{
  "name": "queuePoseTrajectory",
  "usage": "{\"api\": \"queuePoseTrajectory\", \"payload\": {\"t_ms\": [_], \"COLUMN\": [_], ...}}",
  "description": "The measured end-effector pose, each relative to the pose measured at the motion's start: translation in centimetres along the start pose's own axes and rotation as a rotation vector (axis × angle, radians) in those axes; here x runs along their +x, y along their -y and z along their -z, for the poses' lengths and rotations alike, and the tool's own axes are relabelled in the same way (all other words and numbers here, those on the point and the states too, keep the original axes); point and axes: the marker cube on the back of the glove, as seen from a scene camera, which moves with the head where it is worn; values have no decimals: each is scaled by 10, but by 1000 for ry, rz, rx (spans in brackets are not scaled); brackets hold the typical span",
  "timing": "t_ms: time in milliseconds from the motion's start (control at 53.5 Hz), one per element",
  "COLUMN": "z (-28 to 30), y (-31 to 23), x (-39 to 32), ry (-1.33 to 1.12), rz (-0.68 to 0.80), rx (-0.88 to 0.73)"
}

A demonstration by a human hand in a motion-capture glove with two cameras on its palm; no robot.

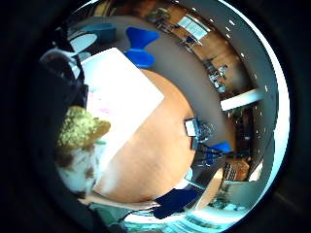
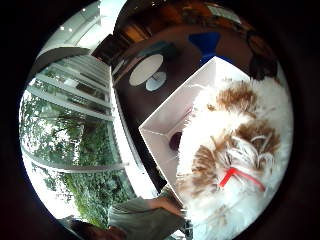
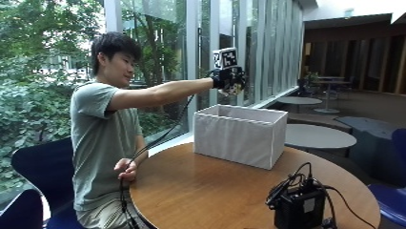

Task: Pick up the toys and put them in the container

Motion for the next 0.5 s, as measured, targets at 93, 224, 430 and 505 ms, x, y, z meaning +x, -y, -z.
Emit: {"api": "queuePoseTrajectory", "payload": {"t_ms": [93, 224, 430, 505], "z": [-15, -29, -37, -32], "y": [14, 41, 35, 28], "x": [-19, -68, -70, -70], "ry": [12, 73, 52, 16], "rz": [24, 30, 17, 12], "rx": [-61, -127, -275, -248]}}
